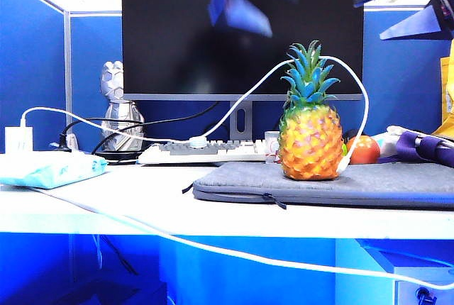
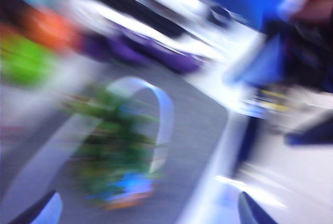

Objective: Pick up the pineapple and place it above the gray bag.

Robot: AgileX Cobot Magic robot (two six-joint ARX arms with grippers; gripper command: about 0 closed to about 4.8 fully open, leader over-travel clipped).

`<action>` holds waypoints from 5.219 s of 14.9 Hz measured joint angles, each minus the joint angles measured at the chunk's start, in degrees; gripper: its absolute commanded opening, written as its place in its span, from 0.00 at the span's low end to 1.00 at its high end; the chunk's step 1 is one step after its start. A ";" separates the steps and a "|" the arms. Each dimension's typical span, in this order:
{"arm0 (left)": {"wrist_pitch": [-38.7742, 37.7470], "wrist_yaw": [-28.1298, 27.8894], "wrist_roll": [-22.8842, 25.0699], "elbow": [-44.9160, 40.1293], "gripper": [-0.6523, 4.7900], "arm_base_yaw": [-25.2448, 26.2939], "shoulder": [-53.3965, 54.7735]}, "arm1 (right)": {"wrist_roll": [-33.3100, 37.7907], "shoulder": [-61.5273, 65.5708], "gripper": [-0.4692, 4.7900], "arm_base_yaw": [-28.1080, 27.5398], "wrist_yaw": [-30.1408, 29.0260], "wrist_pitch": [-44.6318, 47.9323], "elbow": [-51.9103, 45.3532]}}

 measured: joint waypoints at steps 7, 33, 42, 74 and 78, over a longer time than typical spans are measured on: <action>-8.92 -30.82 0.37 0.37 1.00 3.13 -18.23 | 3.08 -13.59 1.00 -0.81 3.50 -4.57 6.01; 27.02 -47.17 -12.68 -111.82 1.00 4.68 -109.24 | 2.19 -49.22 1.00 -6.29 8.87 -28.74 -3.10; 36.68 -54.40 -20.39 -131.99 1.00 4.52 -135.82 | 12.83 -75.69 1.00 -6.51 28.37 -14.36 -24.11; 58.93 -53.02 -15.63 -155.95 0.11 4.59 -134.31 | 17.75 -75.84 0.09 -6.25 34.14 -1.90 -52.92; 64.08 -57.77 -14.10 -158.92 0.11 4.59 -134.40 | 14.10 -75.84 0.09 -5.97 36.57 0.90 -53.59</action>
